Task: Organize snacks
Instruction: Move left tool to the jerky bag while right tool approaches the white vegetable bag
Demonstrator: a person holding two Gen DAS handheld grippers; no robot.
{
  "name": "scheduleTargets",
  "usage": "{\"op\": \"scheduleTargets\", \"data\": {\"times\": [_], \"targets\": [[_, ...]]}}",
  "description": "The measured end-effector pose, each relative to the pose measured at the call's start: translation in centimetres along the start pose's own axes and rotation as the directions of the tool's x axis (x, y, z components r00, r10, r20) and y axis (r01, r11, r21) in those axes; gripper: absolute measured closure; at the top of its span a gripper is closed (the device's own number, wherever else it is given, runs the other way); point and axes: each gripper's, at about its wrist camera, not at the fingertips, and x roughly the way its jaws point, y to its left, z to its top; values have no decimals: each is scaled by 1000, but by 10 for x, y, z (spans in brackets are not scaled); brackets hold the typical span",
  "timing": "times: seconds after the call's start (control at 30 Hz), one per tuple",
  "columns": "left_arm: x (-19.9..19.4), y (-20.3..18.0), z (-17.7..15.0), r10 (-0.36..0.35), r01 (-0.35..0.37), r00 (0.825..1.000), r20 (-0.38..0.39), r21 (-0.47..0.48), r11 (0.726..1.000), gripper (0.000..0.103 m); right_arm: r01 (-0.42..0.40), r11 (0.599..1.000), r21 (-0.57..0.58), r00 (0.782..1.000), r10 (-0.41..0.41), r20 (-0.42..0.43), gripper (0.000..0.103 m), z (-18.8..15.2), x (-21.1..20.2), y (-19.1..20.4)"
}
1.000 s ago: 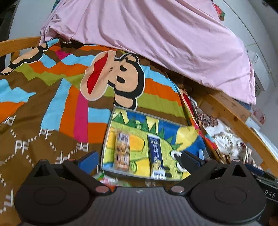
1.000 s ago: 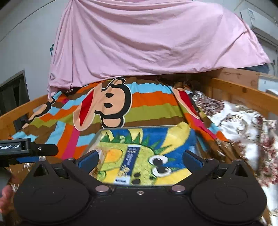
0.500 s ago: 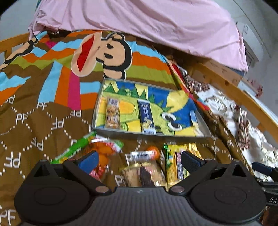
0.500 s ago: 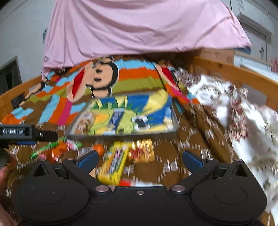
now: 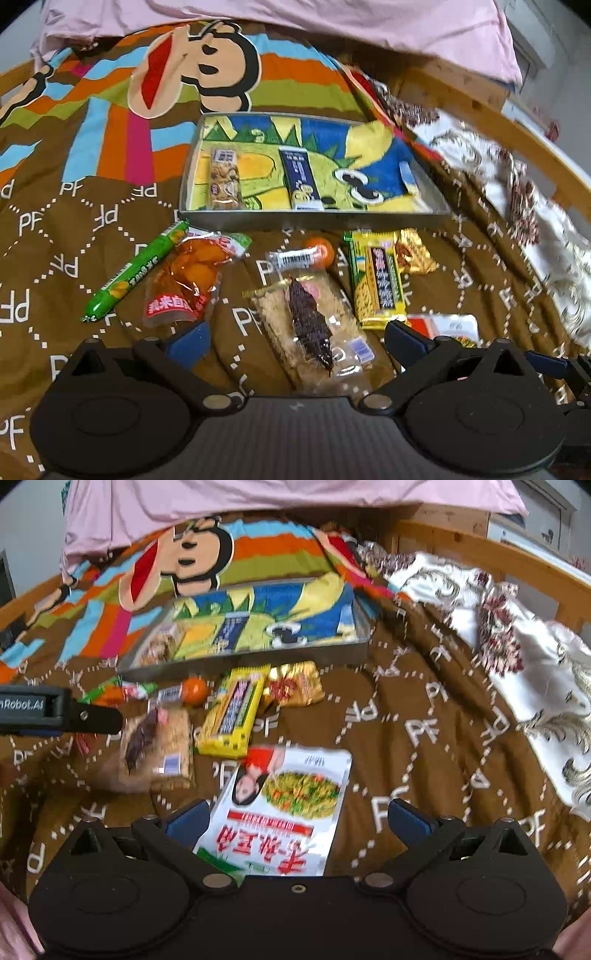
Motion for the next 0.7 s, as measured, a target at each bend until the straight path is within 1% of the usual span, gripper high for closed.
{"op": "scheduleTargets", "data": {"times": [0.23,0.33,0.53,0.57,0.7], "targets": [[23,-11,-2,39,-36,998,-54,46,998,1,0,1000,-26,999,-1,-42,1,-2,14,9],[36,-20,1,37,-32,997,-63,84,996,1,3,1000,-30,998,-5,-64,1,-3,21,11],[64,-30,3,82,-65,991,-108,152,986,1,-8,1000,-30,995,5,-104,1,-4,33,13],[66,-29,2,90,-72,989,-118,153,986,1,-10,999,-31,994,7,-109,1,-4,35,14],[65,-18,1,59,-46,990,-131,99,994,3,-15,999,-35,993,11,-117,1,-4,37,15]]}}
